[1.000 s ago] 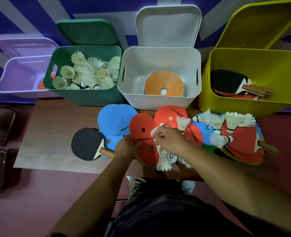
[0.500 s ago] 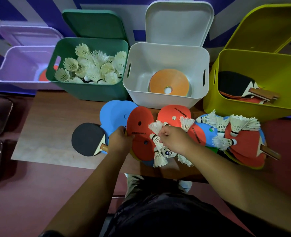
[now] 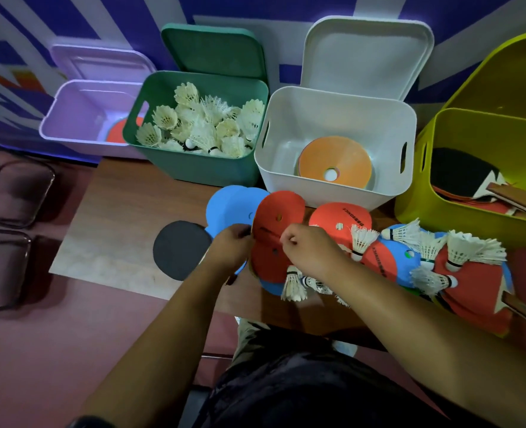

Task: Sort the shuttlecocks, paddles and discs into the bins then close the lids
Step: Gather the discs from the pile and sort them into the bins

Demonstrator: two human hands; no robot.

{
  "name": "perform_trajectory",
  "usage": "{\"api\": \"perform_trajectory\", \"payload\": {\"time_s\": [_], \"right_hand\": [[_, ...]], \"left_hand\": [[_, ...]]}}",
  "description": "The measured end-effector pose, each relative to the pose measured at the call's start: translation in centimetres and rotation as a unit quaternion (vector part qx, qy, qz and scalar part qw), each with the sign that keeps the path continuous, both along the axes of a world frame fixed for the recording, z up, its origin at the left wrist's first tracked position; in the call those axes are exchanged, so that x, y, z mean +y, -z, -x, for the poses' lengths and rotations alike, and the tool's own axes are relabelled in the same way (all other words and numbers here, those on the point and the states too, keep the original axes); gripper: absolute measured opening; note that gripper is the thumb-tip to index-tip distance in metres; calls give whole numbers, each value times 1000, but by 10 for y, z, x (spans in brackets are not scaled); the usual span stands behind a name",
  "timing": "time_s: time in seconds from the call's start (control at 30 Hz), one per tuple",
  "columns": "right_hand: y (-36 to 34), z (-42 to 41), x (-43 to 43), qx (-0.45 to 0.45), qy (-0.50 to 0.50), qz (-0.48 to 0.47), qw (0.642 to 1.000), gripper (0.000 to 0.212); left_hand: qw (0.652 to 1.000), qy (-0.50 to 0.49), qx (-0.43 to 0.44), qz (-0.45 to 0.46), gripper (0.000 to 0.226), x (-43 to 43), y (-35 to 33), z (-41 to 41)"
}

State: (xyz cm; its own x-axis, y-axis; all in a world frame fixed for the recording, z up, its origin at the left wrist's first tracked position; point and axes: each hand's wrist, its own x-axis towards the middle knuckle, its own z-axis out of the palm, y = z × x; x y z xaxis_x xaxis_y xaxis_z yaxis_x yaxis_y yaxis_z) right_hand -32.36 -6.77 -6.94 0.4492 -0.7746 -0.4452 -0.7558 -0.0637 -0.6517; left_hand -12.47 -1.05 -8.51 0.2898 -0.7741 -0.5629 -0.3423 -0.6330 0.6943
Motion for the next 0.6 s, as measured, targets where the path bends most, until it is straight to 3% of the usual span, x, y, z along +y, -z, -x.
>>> {"api": "perform_trajectory", "payload": {"time_s": [0.07, 0.17, 0.23, 0.4, 0.47, 0.6], "right_hand": [[-1, -11, -1, -14, -7, -2, 1000, 17], [3, -30, -2, -38, -3, -22, 999, 14], [6, -43, -2, -50, -1, -40, 998, 14], [11, -71, -3, -37, -6, -69, 997, 17], [13, -78, -4, -32, 3, -84, 996, 19], [16, -87, -9, -28, 31, -81, 996, 18]], "left_hand": [[997, -70, 23, 1, 28, -3, -3, -16], [988, -138, -70, 8, 31, -6, 1, -47], [982, -172, -82, 1, 50, -12, 10, -68], [996, -69, -41, -40, 96, -38, 29, -96], [998, -47, -38, -31, 89, -47, 32, -96], [997, 34, -70, -14, 55, -54, 37, -97]]}}
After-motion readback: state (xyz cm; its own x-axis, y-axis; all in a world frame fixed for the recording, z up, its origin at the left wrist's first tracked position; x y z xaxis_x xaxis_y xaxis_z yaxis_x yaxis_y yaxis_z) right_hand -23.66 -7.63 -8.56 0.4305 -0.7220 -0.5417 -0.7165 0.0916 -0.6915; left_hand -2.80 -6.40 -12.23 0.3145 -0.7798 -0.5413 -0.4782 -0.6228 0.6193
